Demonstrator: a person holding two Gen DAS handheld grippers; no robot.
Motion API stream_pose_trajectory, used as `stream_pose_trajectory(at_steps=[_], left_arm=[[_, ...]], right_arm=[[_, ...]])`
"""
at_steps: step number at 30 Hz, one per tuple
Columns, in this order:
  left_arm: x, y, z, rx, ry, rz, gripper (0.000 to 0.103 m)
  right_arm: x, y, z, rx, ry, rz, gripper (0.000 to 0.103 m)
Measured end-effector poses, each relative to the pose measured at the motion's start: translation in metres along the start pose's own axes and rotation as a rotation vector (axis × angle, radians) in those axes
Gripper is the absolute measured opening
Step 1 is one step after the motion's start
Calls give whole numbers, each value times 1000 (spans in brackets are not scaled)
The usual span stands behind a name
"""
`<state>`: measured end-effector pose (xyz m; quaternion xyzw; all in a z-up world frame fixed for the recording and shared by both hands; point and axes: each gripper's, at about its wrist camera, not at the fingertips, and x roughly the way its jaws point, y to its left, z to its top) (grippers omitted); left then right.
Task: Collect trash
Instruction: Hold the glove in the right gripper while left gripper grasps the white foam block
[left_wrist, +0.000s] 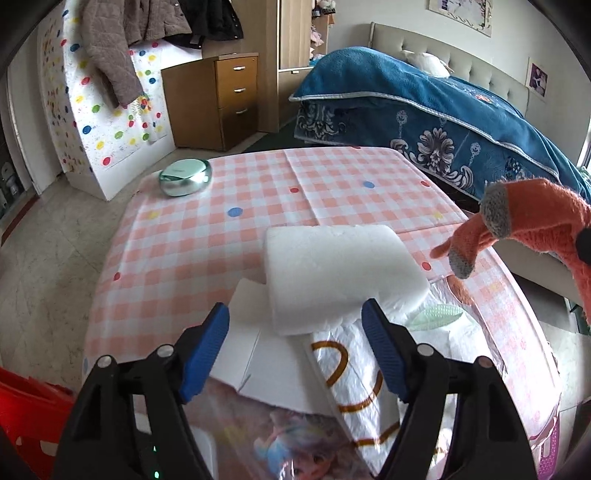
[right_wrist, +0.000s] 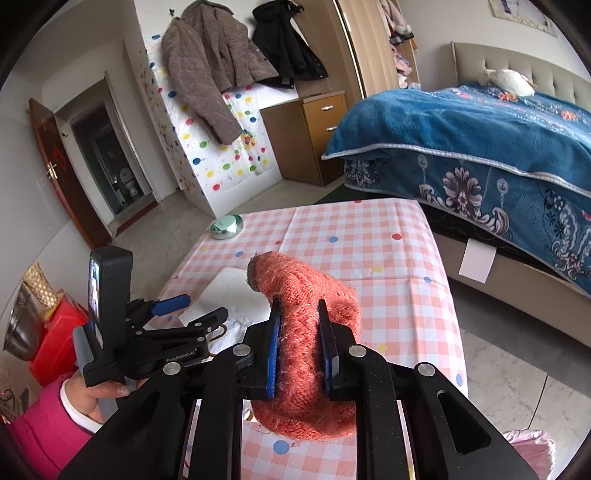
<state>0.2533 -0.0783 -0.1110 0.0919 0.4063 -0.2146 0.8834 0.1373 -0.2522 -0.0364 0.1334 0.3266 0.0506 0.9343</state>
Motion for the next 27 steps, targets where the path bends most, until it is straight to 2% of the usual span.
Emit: stream_pose_trajectory(at_steps=[1,2,3,4,10,16,21,27], left_arm=[[1,-1,0,8,4,-9,54],[2,-2,0,15,8,-18,47],[1,-3,0,21,6,-24,33],[-1,-5,-1,28,2,-27,14],[-27,-8,-6,3,-57,-38,11],[-80,-16,-17,-29,-142,-55,11],[-119,-30,-36,-51,-193,-25,11],[-140,-35,-65,-77,-182,16,11]], right_arm=[[1,-1,0,4,2,2,18],[2,-3,0,7,4,2,18],[2,-4,-1,11,5,1,18],[1,-4,-1,13,6,0,18],[-10,-4,-5,26,-22,-6,18],[-37,-3,-13,38,-81,-14,18],[-57,-1,-24,48,-98,-17,18],[-75,0,-46,47,-77,-2,18]])
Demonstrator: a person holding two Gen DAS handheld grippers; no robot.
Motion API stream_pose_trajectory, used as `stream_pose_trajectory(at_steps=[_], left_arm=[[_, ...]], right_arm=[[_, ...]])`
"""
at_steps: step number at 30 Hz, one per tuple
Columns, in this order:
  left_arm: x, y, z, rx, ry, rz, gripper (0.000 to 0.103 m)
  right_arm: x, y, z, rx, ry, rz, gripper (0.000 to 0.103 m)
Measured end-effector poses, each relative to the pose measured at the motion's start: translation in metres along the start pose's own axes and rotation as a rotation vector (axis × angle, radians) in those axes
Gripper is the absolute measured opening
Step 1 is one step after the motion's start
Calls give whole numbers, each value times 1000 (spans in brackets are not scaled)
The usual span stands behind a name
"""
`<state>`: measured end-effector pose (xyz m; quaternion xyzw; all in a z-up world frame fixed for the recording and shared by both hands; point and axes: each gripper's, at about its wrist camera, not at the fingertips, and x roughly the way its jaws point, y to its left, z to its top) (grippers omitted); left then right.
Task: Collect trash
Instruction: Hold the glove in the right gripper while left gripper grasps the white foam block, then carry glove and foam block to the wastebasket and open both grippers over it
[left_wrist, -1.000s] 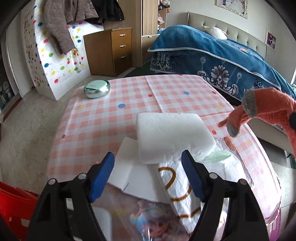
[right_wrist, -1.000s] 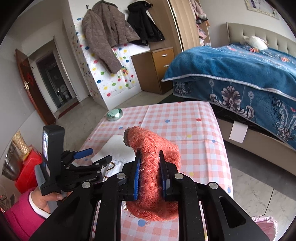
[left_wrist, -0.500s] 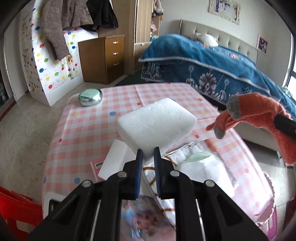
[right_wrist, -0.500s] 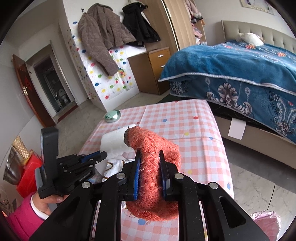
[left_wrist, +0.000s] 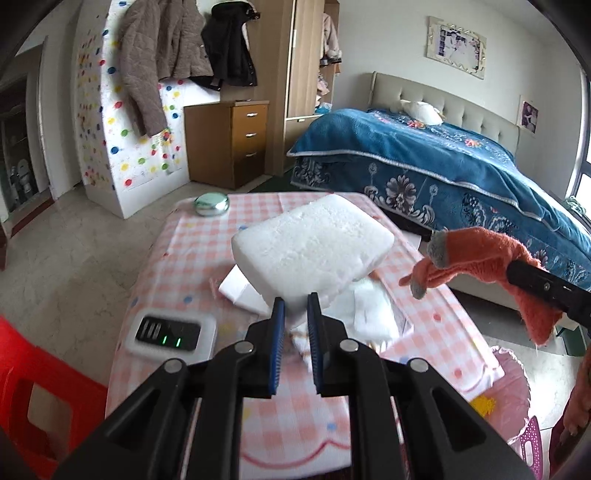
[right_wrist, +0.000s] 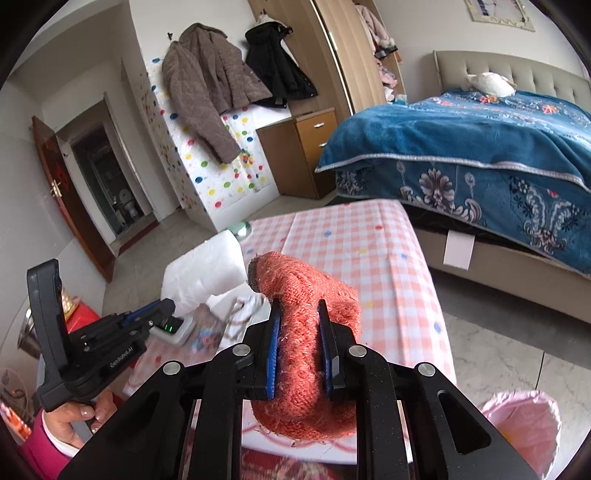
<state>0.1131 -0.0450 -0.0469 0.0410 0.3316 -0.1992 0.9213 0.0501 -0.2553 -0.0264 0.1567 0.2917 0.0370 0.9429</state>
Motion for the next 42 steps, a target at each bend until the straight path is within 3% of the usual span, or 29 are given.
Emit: stream_pose_trajectory(at_steps=[6,12,21,31,42], left_arm=[[-22,7,-19,-24,-1,18,11],[-43,-3,-29,-8,-25,16,11],[-66,-38,-39,48,-49,-45,11],[-61,-109,-52,166,-32,-173,11],[-26,-222,-69,380,51,-361,11]], right_arm=[[-15,3,-14,4,12,13,18],[-37,10,-22,-7,-36,19,18],[-80,2,-33,3,-80,-16,18],[-130,-35,-57,65,-116,-125,18],[-180,-97,-94,187,-113,-347,18]])
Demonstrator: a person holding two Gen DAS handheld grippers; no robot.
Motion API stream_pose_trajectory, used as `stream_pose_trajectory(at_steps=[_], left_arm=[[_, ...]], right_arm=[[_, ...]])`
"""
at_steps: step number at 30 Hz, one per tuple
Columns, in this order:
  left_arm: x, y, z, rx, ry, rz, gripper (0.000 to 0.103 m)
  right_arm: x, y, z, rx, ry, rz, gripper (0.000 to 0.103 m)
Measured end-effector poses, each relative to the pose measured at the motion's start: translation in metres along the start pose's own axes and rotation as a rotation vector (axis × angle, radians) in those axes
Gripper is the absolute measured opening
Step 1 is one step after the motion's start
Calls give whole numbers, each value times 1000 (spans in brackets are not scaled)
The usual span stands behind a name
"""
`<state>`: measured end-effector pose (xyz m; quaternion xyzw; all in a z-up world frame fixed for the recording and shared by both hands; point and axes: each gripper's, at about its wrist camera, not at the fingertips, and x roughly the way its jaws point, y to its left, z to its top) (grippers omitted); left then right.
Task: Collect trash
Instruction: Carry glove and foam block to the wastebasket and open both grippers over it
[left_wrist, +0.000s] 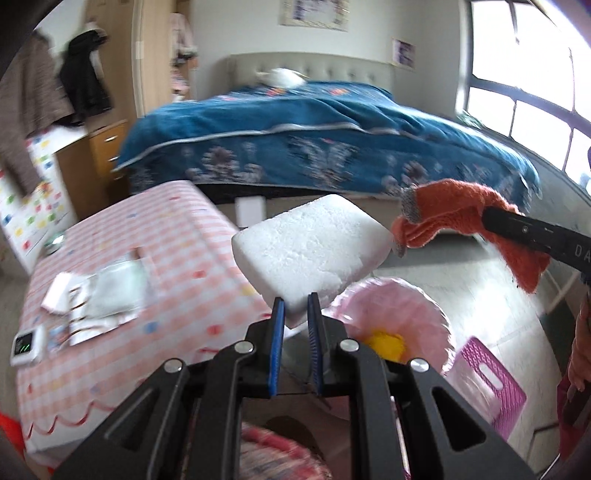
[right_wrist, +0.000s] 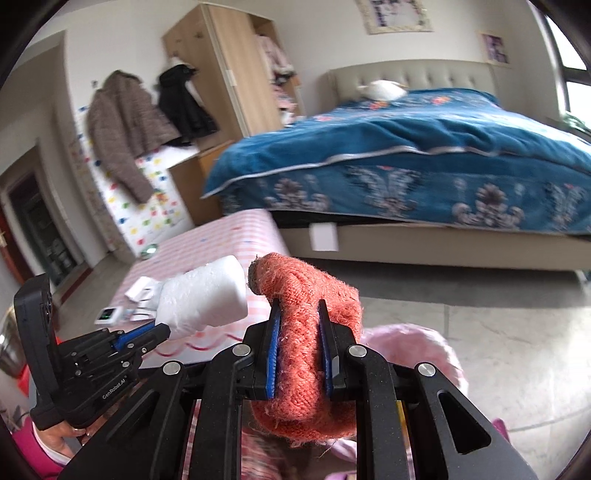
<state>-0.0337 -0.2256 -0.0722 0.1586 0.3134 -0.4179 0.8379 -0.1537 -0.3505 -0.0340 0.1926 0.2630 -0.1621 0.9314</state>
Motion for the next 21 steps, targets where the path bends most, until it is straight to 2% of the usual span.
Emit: stream_pose_trajectory(at_steps=[6,11,14,15,16,17,18,21], left_arm=[[40,-47,7,107,58,-77,12],[67,-67,10,140,110,-111,13],[78,-70,12,136,137,-127,17],[81,-71,13,134,143,-130,27],[84,-70,14,129,150,-131,41],[86,-69,15,118,148,-131,47],[86,-68,16,109,146,-133,53],[84,-60,17,87,144,-131,58]], right_arm=[[5,-48,-8,63,38,-94,18],[19,-79,-13,119,77,-119,20],[34,-99,-14,150,104,-115,24],[37,-102,-14,155,107,-116,26],[41,-106,-15,161,110,-115,28],[49,-114,-14,178,121,-108,30],[51,-114,-14,183,125,-108,32],[60,-115,-12,198,143,-108,41]])
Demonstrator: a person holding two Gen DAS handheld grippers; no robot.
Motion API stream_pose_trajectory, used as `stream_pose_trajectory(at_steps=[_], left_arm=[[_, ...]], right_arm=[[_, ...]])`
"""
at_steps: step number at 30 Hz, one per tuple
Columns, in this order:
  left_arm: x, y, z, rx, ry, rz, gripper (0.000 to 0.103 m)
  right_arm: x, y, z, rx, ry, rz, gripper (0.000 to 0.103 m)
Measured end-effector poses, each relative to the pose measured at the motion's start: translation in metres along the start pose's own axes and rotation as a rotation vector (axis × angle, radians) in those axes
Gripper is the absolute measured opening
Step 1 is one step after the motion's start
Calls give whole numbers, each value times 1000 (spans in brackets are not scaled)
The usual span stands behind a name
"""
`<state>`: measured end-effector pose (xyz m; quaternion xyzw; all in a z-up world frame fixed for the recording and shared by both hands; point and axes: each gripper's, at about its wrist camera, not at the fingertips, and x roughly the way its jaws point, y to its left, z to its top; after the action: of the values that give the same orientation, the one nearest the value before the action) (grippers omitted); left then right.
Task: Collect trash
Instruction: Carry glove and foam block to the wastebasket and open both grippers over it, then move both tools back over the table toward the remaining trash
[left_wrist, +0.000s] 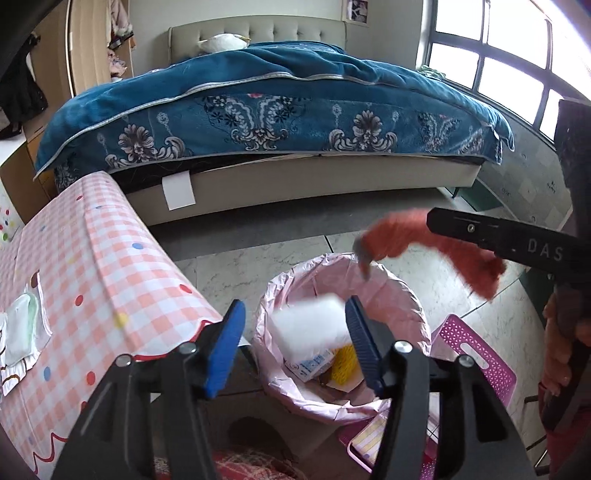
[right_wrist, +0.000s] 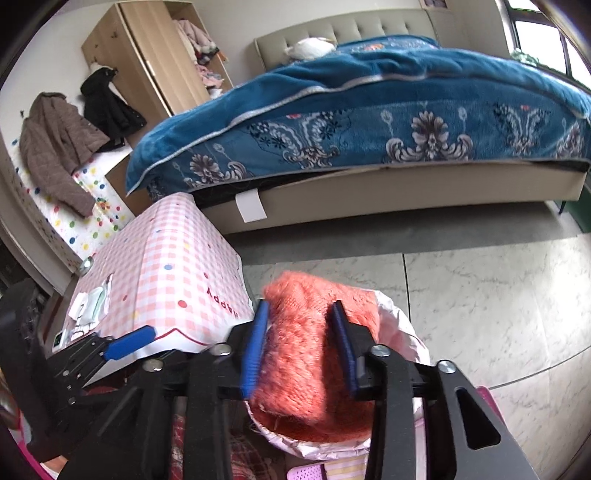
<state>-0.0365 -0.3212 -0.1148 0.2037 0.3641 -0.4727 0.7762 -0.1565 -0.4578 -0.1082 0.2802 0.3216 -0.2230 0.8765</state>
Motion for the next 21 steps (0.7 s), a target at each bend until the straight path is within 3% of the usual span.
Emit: stream_pose_trajectory(at_steps=[2,4,10,21], left_arm=[[-8,8,-1,-18,-16,20,60],[-17,18,-2,-38,-31,37,62],[-54,48,-11,-109,-98,116,64],[-115,96,-52,-210,-150,241,67]], right_arm=[[0,4,0,-4,4,-3,44],[-4,7,1,-18,-6,-6,54],[-24,31,-3,-62,-63,19,54],[-27,108,-7,-219,-32,134,54]])
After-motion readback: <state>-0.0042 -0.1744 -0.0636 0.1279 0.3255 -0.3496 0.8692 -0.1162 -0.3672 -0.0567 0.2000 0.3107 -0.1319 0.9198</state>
